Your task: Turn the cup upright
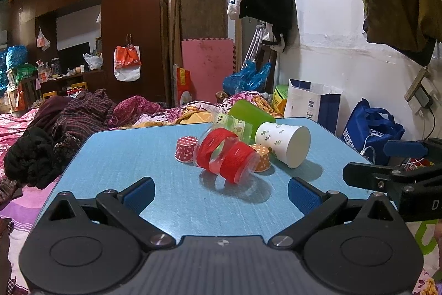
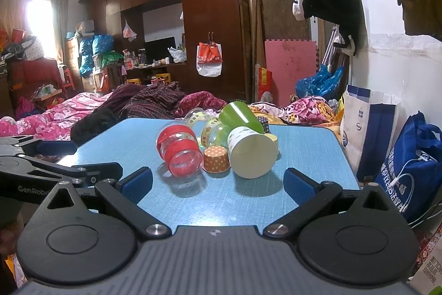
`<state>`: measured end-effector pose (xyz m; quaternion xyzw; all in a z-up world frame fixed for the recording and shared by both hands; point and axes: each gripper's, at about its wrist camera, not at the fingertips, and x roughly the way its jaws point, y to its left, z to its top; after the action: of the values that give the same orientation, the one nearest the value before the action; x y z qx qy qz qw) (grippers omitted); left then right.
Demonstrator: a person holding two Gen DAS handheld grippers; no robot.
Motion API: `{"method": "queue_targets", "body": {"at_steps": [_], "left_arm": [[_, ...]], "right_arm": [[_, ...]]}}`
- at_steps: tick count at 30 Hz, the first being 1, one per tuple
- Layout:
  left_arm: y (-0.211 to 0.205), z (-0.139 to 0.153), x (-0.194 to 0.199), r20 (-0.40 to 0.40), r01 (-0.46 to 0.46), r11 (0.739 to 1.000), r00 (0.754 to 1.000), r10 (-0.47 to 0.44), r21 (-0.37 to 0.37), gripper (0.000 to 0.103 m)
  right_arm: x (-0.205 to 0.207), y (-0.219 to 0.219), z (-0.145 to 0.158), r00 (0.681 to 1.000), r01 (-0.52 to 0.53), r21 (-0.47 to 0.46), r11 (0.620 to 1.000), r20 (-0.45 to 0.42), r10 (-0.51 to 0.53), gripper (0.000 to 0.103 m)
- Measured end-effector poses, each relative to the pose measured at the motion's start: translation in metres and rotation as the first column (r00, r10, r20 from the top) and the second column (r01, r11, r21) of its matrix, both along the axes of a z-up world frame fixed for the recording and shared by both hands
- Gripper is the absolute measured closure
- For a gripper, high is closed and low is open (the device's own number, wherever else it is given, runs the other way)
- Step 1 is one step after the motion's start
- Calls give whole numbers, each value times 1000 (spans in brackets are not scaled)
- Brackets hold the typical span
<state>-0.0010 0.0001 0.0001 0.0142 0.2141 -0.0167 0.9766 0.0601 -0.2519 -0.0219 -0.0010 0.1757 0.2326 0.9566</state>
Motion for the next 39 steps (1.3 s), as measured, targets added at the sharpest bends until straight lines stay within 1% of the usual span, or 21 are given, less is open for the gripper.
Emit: {"method": "queue_targets", "body": {"at_steps": [25,34,39], "left_arm": [[0,-1,0,-1,6,1000,1000,-6,1,0],[9,1,-1,11,-14,1000,1000,14,-26,0],[11,2,1,12,-19,999,1000,19,-28,0]], "right_arm": [[-2,-2,1,1000,-3,-1,1000,2,3,1],[-1,-2,0,1000,-4,7,1000,3,4,1],[-1,-4,0,1000,-18,25,1000,6,18,1]]}}
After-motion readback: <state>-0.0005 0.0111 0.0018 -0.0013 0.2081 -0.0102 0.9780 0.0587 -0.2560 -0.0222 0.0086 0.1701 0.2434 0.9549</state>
